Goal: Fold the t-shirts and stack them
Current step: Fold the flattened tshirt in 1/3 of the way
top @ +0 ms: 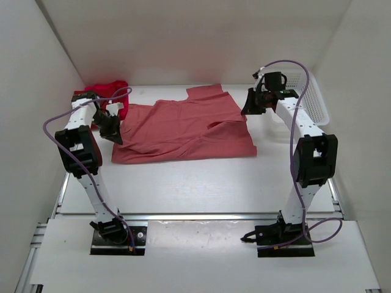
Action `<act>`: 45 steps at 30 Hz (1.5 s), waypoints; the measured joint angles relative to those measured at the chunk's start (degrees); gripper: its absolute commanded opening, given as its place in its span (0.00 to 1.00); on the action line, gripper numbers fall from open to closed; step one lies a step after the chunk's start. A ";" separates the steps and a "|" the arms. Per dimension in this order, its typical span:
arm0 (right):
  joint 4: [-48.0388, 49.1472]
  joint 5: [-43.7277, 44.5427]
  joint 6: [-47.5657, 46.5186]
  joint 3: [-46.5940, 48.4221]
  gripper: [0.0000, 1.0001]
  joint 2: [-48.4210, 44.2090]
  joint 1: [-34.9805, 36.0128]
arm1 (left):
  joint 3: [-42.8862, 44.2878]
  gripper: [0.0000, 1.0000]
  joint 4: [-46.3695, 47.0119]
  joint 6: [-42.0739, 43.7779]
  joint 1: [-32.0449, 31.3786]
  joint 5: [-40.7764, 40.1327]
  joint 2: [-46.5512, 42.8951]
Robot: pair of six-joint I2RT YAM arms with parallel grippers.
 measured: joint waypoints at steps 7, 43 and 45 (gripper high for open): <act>-0.50 0.48 -1.14 -0.24 0.00 0.00 -0.81 | -2.38 0.00 0.90 -2.56 3.02 -0.87 0.90; -7.08 4.13 0.70 -21.59 0.73 -9.88 -1.86 | -10.86 0.79 7.54 -7.23 13.46 -7.56 -1.49; -5.86 3.69 2.03 -25.29 0.74 -9.94 -1.62 | -16.59 0.80 8.28 -6.95 11.69 -7.78 -3.08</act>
